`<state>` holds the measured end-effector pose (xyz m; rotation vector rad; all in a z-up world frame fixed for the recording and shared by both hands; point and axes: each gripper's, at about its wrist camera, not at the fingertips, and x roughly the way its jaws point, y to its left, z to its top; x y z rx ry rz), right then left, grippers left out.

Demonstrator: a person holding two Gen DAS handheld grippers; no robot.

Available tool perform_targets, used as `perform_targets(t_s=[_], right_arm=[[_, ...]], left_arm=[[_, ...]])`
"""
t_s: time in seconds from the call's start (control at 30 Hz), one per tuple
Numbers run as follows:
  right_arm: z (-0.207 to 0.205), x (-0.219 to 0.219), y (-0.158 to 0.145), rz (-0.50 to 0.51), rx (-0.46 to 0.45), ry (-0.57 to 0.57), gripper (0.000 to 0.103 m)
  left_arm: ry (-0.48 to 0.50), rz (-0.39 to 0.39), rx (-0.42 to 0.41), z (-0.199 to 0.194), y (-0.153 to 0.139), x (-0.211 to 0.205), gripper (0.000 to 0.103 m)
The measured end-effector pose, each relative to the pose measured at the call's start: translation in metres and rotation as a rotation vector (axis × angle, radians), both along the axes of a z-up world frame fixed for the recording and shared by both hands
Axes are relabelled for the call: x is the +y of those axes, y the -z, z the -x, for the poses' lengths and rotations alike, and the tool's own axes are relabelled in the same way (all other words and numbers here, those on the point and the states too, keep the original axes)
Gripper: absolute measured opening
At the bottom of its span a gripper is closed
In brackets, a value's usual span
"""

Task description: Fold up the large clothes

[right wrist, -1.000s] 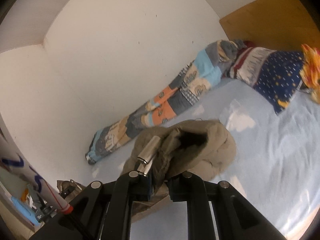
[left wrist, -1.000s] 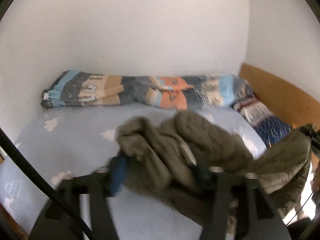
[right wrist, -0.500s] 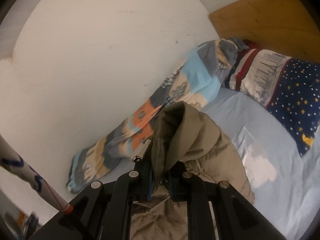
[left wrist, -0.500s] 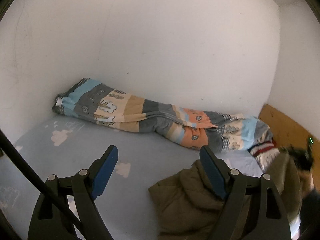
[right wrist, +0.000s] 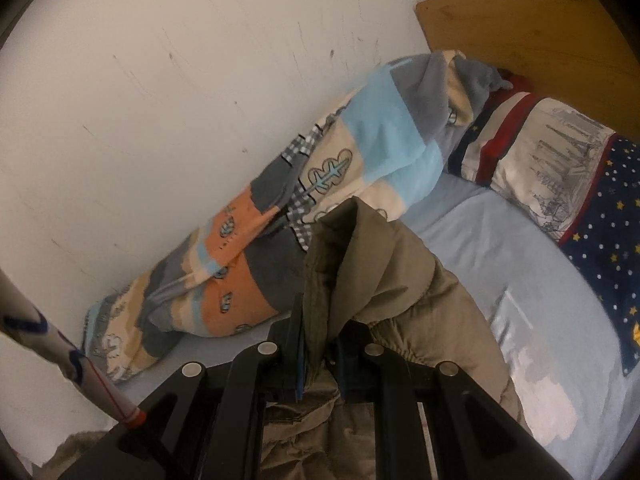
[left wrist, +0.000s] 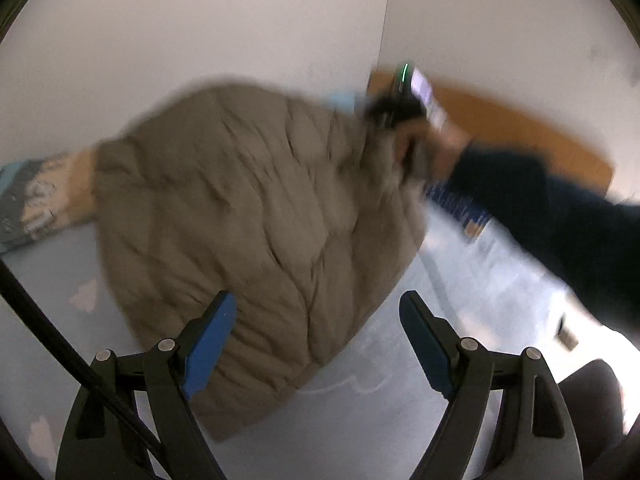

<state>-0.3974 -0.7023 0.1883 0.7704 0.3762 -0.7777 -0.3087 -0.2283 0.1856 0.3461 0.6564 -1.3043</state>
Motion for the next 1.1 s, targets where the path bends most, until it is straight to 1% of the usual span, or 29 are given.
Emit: perform_targets(t_s=[0.03,0.1,0.13,0.17,0.2,0.23,0.3,0.33,0.43,0.47,0.53,0.57,0.6,0.67,0.73,0.77,0.8,0.83,0.87,0.93,1.0,1.1], right_arm=[[-0.004,-0.003,0.007,-0.006,0.011,0.001,0.012],[-0.008,-0.007,0.019,-0.018,0.027,0.0,0.013],[-0.009,-0.009,0.025,-0.027,0.032,-0.009,0.013],[-0.011,-0.01,0.03,-0.033,0.038,-0.016,0.016],[-0.01,-0.011,0.036,-0.038,0.045,-0.017,0.021],[-0.008,-0.012,0.04,-0.04,0.04,-0.018,0.026],[0.002,-0.013,0.047,-0.047,0.007,-0.025,0.058],[0.01,-0.013,0.048,-0.05,-0.014,-0.022,0.062],[0.031,-0.01,0.045,-0.077,-0.097,-0.088,0.063],[0.038,-0.005,0.043,-0.064,-0.098,-0.114,0.063],[0.047,0.008,0.044,-0.01,-0.037,-0.16,0.063],[0.049,0.015,0.048,0.009,-0.001,-0.185,0.063],[0.05,0.022,0.056,0.023,0.042,-0.209,0.063],[0.049,0.032,0.081,0.038,0.167,-0.235,0.063],[0.048,0.035,0.107,0.031,0.285,-0.219,0.062],[0.048,0.034,0.125,0.012,0.336,-0.223,0.062],[0.048,0.033,0.141,-0.013,0.35,-0.239,0.062],[0.05,0.032,0.153,-0.047,0.34,-0.245,0.062],[0.055,0.032,0.164,-0.089,0.31,-0.237,0.062],[0.059,0.037,0.17,-0.101,0.301,-0.225,0.062],[0.061,0.047,0.171,-0.106,0.323,-0.234,0.062],[0.073,0.063,0.174,-0.15,0.31,-0.25,0.061]], left_arm=[[-0.024,-0.03,0.014,-0.011,0.013,-0.016,0.083],[-0.095,-0.081,0.085,-0.048,0.042,-0.05,0.083],[-0.141,-0.099,0.098,-0.065,0.053,-0.064,0.083],[-0.192,-0.122,0.092,-0.079,0.063,-0.075,0.083],[-0.213,-0.146,0.091,-0.088,0.071,-0.084,0.083],[-0.23,-0.186,0.091,-0.099,0.082,-0.096,0.085],[-0.282,-0.21,0.08,-0.108,0.093,-0.104,0.089],[-0.3,-0.223,0.08,-0.111,0.096,-0.106,0.093],[-0.321,-0.266,0.107,-0.116,0.105,-0.111,0.097],[-0.319,-0.273,0.114,-0.117,0.107,-0.113,0.098],[-0.324,-0.28,0.115,-0.116,0.108,-0.114,0.099],[-0.326,-0.283,0.114,-0.124,0.109,-0.116,0.099],[-0.327,-0.285,0.11,-0.122,0.11,-0.116,0.099],[-0.33,-0.285,0.105,-0.123,0.111,-0.113,0.101],[-0.331,-0.283,0.107,-0.122,0.115,-0.112,0.102],[-0.328,-0.286,0.103,-0.119,0.113,-0.114,0.102],[-0.324,-0.294,0.093,-0.118,0.113,-0.115,0.103],[-0.322,-0.3,0.087,-0.118,0.115,-0.116,0.103],[-0.32,-0.309,0.087,-0.119,0.116,-0.116,0.103],[-0.308,-0.318,0.091,-0.121,0.117,-0.115,0.103],[-0.283,-0.329,0.087,-0.122,0.118,-0.116,0.103],[-0.239,-0.346,0.074,-0.124,0.117,-0.116,0.103]])
